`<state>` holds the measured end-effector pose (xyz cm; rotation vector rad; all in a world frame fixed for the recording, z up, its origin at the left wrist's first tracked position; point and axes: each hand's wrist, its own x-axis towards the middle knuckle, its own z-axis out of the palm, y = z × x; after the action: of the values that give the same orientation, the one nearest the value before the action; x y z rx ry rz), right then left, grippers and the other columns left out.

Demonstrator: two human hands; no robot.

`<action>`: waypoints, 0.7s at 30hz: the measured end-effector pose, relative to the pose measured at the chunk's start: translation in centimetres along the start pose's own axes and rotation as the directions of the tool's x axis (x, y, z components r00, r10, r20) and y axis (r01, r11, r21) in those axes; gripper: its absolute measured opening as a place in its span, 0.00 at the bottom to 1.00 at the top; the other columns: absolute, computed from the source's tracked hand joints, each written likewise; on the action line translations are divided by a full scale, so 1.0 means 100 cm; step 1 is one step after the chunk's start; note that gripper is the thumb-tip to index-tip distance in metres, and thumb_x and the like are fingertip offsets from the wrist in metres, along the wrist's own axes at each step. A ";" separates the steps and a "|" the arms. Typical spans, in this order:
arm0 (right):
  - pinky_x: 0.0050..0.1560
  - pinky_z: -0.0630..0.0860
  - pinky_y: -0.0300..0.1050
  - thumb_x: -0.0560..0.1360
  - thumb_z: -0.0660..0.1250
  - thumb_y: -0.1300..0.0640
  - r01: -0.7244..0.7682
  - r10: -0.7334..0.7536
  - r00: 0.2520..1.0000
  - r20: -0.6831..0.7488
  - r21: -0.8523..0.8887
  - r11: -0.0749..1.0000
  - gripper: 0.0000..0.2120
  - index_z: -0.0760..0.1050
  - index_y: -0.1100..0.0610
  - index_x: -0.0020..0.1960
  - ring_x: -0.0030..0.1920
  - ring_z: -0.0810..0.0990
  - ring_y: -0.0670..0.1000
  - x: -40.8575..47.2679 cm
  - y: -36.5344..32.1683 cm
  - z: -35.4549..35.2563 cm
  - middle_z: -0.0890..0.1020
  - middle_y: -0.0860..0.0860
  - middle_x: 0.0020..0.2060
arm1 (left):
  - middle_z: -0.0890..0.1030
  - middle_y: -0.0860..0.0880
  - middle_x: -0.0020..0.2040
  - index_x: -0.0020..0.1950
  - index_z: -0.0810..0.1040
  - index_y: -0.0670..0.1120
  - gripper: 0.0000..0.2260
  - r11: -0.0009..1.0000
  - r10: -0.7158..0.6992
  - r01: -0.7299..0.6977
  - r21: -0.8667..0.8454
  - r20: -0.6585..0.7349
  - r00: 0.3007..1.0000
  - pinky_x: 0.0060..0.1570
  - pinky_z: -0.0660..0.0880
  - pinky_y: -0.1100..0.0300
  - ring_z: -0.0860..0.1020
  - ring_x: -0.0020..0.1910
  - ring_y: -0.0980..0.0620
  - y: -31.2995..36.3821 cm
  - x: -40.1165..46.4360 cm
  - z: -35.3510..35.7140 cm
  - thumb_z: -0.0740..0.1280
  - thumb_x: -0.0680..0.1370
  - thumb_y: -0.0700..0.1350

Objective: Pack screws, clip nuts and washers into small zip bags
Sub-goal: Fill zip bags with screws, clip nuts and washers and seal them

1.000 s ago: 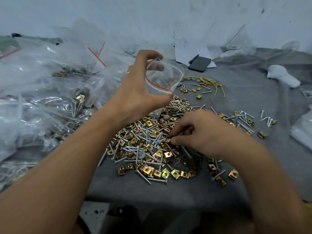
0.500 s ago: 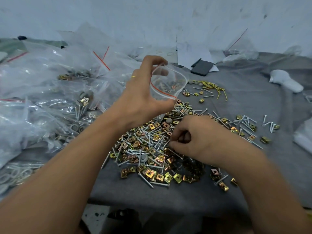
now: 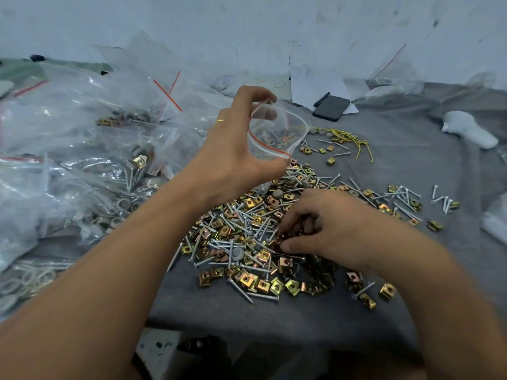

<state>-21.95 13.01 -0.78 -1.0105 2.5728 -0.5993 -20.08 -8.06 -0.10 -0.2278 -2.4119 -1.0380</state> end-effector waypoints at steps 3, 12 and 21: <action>0.46 0.77 0.40 0.73 0.77 0.44 0.029 -0.030 0.999 -0.022 -0.037 0.999 0.09 0.83 0.45 0.49 0.43 0.78 0.42 0.004 -0.004 0.006 0.79 0.42 0.44 | 0.78 0.55 0.65 0.71 0.65 0.58 0.33 1.000 -0.006 0.006 -0.001 0.002 1.000 0.64 0.71 0.60 0.73 0.71 0.54 0.001 0.000 0.001 0.77 0.71 0.52; 0.41 0.69 0.39 0.77 0.75 0.47 0.011 -0.011 1.000 0.004 -0.104 0.995 0.07 0.80 0.46 0.51 0.42 0.73 0.41 0.006 -0.007 0.011 0.75 0.41 0.43 | 0.79 0.56 0.64 0.71 0.65 0.59 0.33 1.000 -0.008 0.008 0.007 -0.021 1.000 0.69 0.72 0.46 0.73 0.71 0.52 0.003 -0.001 0.001 0.78 0.71 0.53; 0.41 0.77 0.41 0.81 0.70 0.52 0.056 -0.039 0.994 -0.106 0.160 0.985 0.03 0.78 0.47 0.48 0.39 0.81 0.44 0.003 0.003 0.001 0.84 0.46 0.39 | 0.78 0.56 0.65 0.70 0.64 0.61 0.32 1.000 -0.014 0.014 0.006 -0.018 1.000 0.69 0.72 0.44 0.73 0.72 0.51 0.005 -0.002 0.000 0.77 0.70 0.54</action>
<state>-22.27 13.01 -1.03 -1.0126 2.5428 -0.8810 -19.74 -7.76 0.14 -0.1988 -2.4041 -1.0341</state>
